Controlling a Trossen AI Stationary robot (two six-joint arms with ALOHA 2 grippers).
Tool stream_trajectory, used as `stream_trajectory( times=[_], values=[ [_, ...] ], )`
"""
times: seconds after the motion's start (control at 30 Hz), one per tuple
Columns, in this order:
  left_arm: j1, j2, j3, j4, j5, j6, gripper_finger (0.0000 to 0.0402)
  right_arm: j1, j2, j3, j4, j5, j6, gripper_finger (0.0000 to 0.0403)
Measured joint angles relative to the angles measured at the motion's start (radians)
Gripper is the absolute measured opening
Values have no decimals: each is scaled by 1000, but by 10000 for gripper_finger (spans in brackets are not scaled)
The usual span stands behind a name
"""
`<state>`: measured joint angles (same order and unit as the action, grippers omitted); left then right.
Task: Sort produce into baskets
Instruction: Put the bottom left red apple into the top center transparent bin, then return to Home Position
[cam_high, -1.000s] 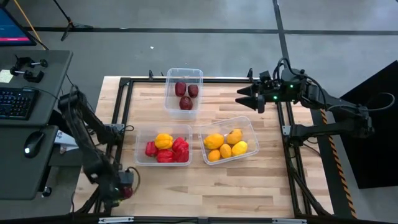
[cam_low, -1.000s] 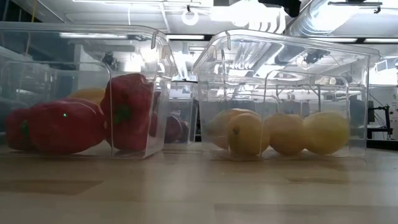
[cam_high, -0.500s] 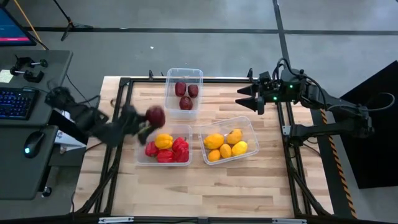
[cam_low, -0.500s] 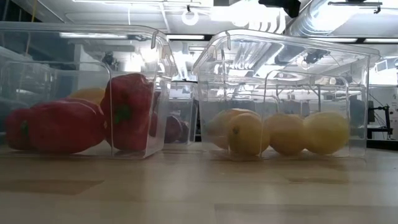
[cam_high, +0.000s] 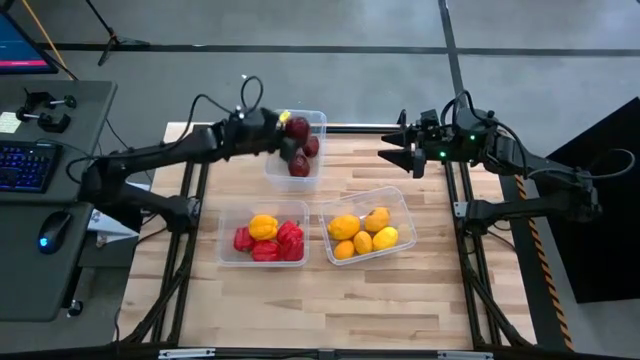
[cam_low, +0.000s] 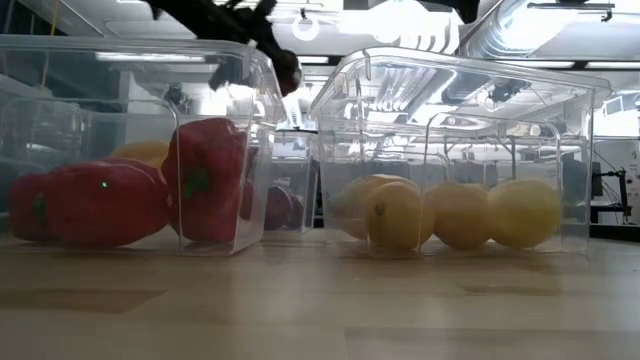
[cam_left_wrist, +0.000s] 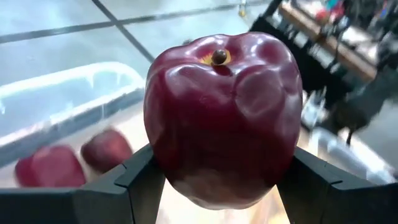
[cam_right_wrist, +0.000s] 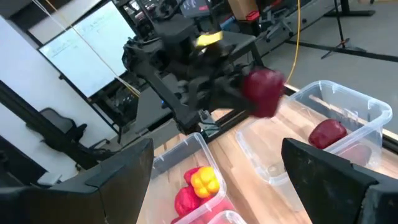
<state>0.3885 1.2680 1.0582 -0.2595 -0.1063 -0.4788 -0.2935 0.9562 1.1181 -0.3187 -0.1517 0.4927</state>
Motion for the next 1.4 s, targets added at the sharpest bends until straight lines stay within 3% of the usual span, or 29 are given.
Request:
stream_trajectory(
  times=[0.1,0.43,0.77,0.93,1.1,1.27,1.4],
  values=[
    [53,35,20,30,37,-55,237,0,0,0,-1,-1,4,343],
    [92,53,19,18,12,-35,242,0,0,0,-5,-6,-2,343],
    [93,53,18,43,10,18,349,0,0,0,-6,-7,-3,343],
    [91,43,20,60,5,-71,363,0,-20,0,-17,-9,-4,343],
    [-7,40,19,133,-3,-41,364,0,-108,0,-98,-9,-58,343],
    [-199,58,20,270,-64,-16,365,0,-218,0,-236,-9,-60,343],
    [-362,75,19,274,-144,-38,365,0,-273,0,-318,-6,15,343]
  ],
)
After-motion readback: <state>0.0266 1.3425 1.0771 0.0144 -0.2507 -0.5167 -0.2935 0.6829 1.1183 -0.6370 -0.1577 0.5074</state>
